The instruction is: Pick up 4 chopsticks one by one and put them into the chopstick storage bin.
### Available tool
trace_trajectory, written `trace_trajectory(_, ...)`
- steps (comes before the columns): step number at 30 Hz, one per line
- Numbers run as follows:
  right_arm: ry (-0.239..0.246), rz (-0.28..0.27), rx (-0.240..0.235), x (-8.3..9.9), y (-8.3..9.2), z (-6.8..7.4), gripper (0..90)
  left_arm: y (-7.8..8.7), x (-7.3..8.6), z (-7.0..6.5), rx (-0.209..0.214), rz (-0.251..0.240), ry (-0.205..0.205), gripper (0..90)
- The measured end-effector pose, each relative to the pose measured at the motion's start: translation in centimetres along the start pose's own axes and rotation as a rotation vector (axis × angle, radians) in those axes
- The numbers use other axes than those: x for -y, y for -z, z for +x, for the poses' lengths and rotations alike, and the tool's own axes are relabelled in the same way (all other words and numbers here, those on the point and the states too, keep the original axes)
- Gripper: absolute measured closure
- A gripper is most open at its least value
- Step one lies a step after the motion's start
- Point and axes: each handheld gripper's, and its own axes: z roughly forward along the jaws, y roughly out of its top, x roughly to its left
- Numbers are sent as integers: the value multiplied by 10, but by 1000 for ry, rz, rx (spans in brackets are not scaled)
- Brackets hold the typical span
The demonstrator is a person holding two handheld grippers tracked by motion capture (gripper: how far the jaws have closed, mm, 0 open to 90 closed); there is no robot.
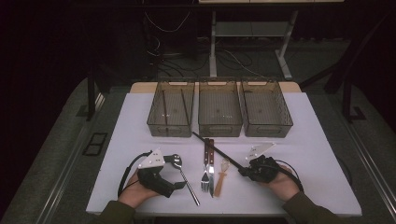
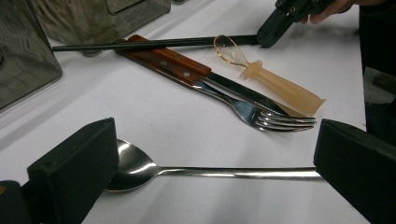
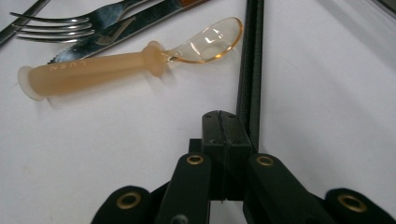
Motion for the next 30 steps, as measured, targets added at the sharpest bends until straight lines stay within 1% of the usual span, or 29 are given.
trace_trajectory(8,-16,2,34,2,2,-7,899,0,0,0,0,1,0,0)
trace_trajectory(16,-30,-10,60,3,3,-17,898,-1,0,0,0,1,0,0)
trace_trajectory(17,-37,-10,58,3,4,-18,899,-1,0,0,0,1,0,0)
trace_trajectory(21,-39,-17,52,4,4,-21,898,0,0,0,1,2,-1,0)
trace_trajectory(22,-38,-24,48,4,5,-22,898,0,0,0,1,2,-1,0)
trace_trajectory(24,-42,-53,24,3,9,-23,892,-1,0,0,1,1,-1,0)
trace_trajectory(26,-35,-73,16,0,13,-24,836,-1,0,0,0,-1,0,0)
trace_trajectory(29,-34,-93,6,-7,16,-29,789,-1,0,0,-1,2,-1,0)
trace_trajectory(30,-35,-94,10,-11,16,-31,781,-1,0,0,-1,2,0,0)
